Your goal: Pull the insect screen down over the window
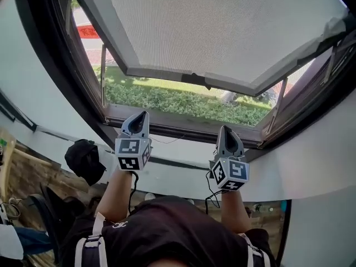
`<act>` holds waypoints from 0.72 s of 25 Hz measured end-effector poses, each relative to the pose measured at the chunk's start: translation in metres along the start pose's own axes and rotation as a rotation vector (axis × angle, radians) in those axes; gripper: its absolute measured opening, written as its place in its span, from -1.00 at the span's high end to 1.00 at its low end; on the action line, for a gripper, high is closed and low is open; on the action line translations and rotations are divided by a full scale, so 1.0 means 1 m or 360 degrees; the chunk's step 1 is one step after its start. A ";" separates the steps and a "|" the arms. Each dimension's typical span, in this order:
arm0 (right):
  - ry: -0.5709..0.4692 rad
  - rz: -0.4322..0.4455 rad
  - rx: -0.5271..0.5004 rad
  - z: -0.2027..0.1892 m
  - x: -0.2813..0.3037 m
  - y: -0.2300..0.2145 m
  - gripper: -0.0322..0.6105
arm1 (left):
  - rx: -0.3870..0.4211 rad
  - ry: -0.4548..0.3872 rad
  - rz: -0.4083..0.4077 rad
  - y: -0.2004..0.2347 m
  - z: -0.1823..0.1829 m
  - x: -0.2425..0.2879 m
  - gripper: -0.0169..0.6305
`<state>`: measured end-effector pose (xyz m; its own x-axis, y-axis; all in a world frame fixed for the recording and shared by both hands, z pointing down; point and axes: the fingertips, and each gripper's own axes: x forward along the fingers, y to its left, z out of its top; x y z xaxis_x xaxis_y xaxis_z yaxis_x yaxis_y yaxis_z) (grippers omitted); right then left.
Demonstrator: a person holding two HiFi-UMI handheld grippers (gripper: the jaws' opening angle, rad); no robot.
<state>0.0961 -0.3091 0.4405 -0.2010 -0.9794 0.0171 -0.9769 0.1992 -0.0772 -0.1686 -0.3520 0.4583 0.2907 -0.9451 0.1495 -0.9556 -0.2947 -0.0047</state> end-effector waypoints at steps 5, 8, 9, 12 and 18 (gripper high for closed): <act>-0.0064 -0.0076 -0.0031 0.007 -0.003 0.003 0.89 | 0.0052 -0.0025 -0.0036 -0.024 0.008 -0.008 0.91; -0.0045 -0.0060 -0.0059 0.002 -0.002 0.002 0.89 | 0.0098 0.0005 -0.0054 -0.035 0.001 -0.006 0.91; -0.0039 -0.0057 -0.0055 0.001 -0.002 0.002 0.89 | 0.0113 0.0013 -0.0058 -0.037 -0.001 -0.005 0.91; -0.0028 -0.0042 -0.0047 0.000 -0.001 0.002 0.89 | 0.0129 0.0038 -0.0064 -0.040 -0.007 -0.004 0.91; -0.0039 -0.0016 -0.0057 0.003 -0.001 0.006 0.89 | 0.0150 0.0044 -0.0046 -0.042 -0.009 -0.005 0.91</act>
<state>0.0910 -0.3071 0.4371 -0.1895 -0.9819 -0.0065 -0.9810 0.1896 -0.0411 -0.1302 -0.3336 0.4662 0.3152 -0.9321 0.1783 -0.9377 -0.3349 -0.0929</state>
